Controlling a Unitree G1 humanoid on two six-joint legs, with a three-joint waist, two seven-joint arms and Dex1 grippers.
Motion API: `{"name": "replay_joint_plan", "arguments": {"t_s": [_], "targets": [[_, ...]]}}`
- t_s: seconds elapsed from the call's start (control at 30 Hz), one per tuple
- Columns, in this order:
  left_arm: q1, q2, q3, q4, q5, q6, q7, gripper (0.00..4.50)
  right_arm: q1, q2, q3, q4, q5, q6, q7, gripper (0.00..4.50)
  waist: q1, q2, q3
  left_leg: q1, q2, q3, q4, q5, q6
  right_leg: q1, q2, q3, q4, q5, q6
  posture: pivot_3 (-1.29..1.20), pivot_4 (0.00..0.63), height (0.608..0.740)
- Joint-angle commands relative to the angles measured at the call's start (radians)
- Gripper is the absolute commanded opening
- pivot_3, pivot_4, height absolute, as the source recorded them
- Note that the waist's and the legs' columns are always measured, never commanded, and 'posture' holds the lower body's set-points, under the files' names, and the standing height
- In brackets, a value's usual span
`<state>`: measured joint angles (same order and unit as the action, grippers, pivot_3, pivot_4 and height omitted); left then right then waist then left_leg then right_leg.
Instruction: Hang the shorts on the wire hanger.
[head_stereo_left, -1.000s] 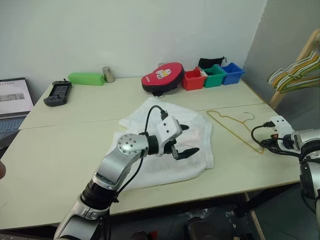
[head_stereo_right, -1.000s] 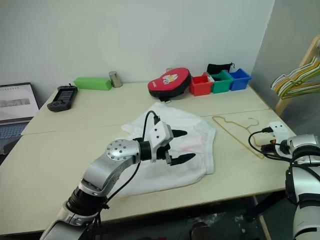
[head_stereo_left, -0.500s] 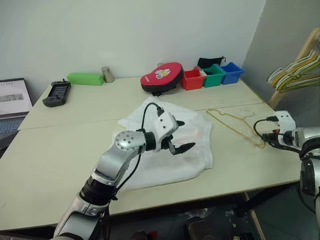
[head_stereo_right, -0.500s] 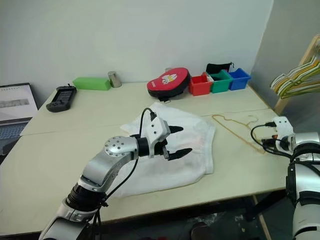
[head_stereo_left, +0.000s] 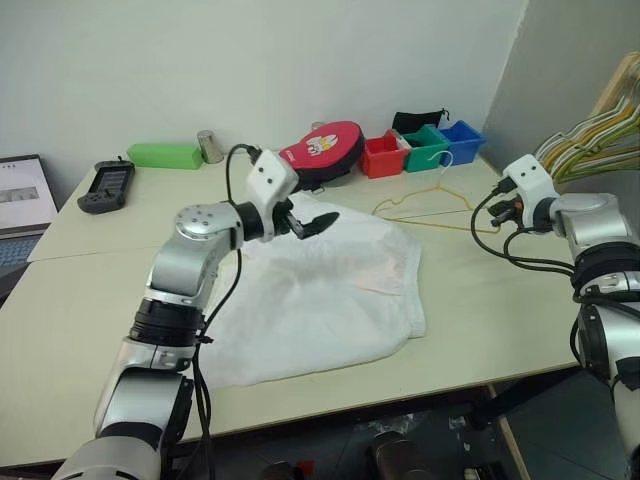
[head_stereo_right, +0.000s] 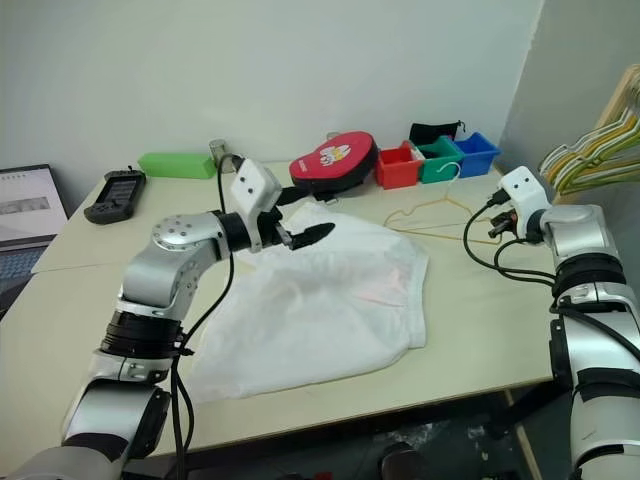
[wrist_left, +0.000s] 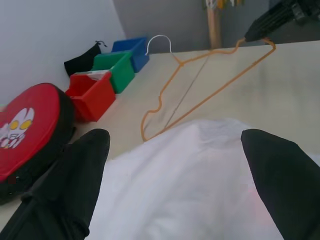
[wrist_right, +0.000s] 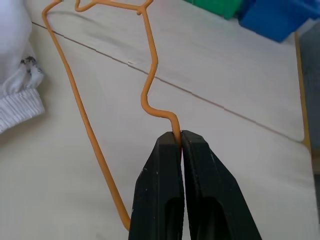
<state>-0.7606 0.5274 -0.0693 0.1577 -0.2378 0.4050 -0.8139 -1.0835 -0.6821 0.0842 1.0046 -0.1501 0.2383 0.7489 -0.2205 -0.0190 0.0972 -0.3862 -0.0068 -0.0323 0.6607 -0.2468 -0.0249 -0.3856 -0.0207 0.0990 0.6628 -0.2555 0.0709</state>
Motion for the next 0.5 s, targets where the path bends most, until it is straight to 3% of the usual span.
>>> {"name": "replay_joint_plan", "arguments": {"t_s": [0.03,0.23,0.5], "targets": [[-0.032,0.023,0.030,0.020,0.007,-0.046,-0.018,4.50,0.017,-0.036,0.021,-0.146,-0.050,-0.145,-0.068,0.04,0.000,0.000,0.000,0.000,0.000,-0.001,0.000,0.000,0.000,0.000,0.000,0.000,0.000,0.000,0.000,-0.14,0.020,0.740],[-0.059,0.040,0.057,0.085,0.000,-0.064,-0.021,4.50,0.083,-0.077,0.021,-0.399,-0.093,-0.355,-0.143,0.04,-0.001,0.000,0.000,-0.004,0.000,-0.003,0.000,0.000,0.000,-0.004,-0.002,-0.001,0.001,0.000,0.000,-0.14,0.016,0.740],[-0.217,0.067,0.099,0.354,-0.009,-0.134,-0.108,4.50,0.174,-0.099,0.002,-0.579,-0.007,-0.541,-0.034,0.04,0.000,0.000,0.000,-0.004,0.000,-0.005,0.002,0.000,0.000,-0.003,0.000,-0.003,0.001,0.000,0.001,-0.16,0.010,0.740]]}}
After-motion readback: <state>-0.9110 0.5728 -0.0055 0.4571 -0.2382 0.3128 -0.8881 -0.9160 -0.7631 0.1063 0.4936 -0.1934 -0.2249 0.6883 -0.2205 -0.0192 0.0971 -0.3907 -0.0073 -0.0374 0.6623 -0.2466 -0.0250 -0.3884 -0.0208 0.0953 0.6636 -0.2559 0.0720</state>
